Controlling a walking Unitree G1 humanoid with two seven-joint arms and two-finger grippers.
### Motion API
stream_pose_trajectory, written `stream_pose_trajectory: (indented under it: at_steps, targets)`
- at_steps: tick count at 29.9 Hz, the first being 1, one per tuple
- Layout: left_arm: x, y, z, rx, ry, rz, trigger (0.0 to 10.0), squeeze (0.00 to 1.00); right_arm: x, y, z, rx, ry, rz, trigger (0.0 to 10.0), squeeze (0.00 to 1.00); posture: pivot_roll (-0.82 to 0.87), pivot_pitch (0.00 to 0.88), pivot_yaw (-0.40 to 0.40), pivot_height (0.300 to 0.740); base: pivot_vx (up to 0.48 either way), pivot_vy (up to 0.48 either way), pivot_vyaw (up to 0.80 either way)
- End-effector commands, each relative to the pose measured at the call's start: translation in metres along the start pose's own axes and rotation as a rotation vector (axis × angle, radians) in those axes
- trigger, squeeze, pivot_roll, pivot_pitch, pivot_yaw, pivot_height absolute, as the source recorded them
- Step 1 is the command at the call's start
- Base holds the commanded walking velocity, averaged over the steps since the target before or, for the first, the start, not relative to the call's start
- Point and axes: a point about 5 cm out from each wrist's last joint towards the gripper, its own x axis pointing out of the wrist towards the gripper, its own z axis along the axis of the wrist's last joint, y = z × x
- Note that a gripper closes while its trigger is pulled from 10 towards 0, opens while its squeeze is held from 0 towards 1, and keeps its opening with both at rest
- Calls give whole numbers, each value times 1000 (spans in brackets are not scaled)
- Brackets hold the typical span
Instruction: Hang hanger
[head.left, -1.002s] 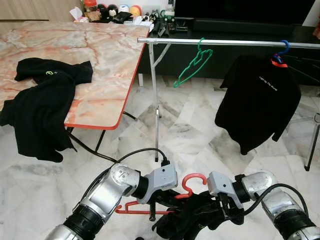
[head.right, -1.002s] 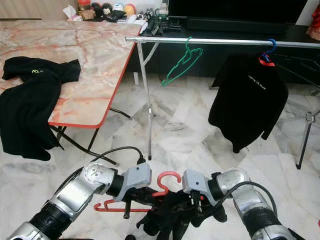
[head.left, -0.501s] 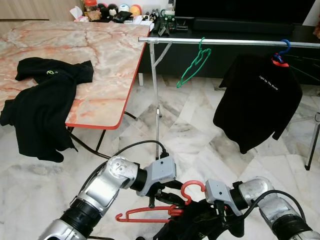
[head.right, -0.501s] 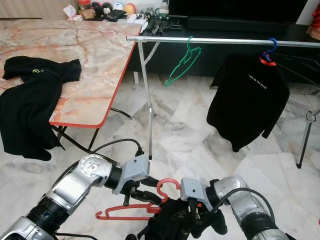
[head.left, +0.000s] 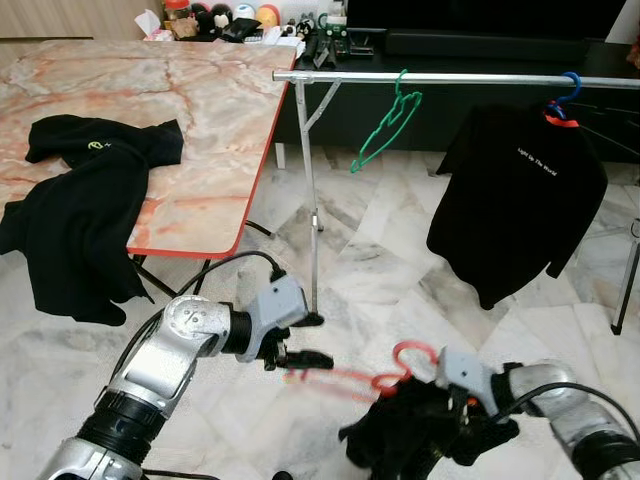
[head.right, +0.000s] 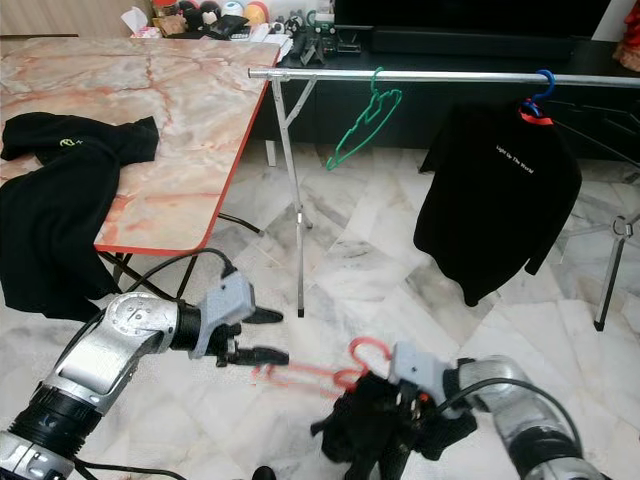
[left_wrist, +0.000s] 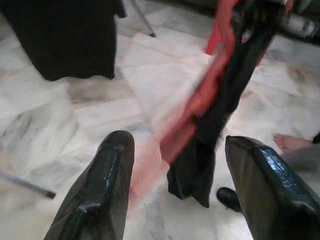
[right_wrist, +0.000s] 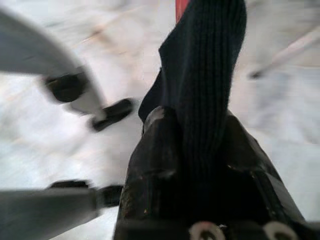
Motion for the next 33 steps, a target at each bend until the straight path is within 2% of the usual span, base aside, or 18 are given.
stream_pose_trajectory:
  at_steps: [1,7,9,10,15,19,21,24,33]
  targets:
    - [-1,-6,-15,-44,25,12,10000,0,-11,-12,5,11,-46,-92,0,0,44,181,40,740,0,0,0]
    - [4,-13,-21,-115,-11,95,10000,0,-22,-20,6,31,-88,-146,0,0,41,192,39,740,0,0,0]
    - [10,-13,-19,-172,-86,173,10000,0,-21,-19,10,24,-108,-137,0,0,40,194,41,740,0,0,0]
    - [15,-12,-21,-171,-92,225,10000,0,-19,-19,11,20,-112,-137,0,0,38,192,41,740,0,0,0]
    - [18,-13,-20,-162,-108,252,10000,0,-17,-19,15,11,-119,-136,0,0,40,193,43,740,0,0,0]
    - [20,-7,-24,-128,-21,318,10000,0,-15,-21,20,2,-130,-138,0,0,47,191,43,740,0,0,0]
    - [20,-5,-25,-145,-25,345,10000,0,-14,-21,23,-1,-141,-137,0,0,47,192,44,740,0,-442,0]
    - [20,-5,-24,-153,-31,344,10000,0,-13,-20,23,-5,-143,-127,0,0,49,192,43,740,0,-394,0]
    - [23,-8,-27,-140,-19,351,10000,0,-14,-21,22,-11,-132,-129,0,0,47,193,41,740,0,0,0]
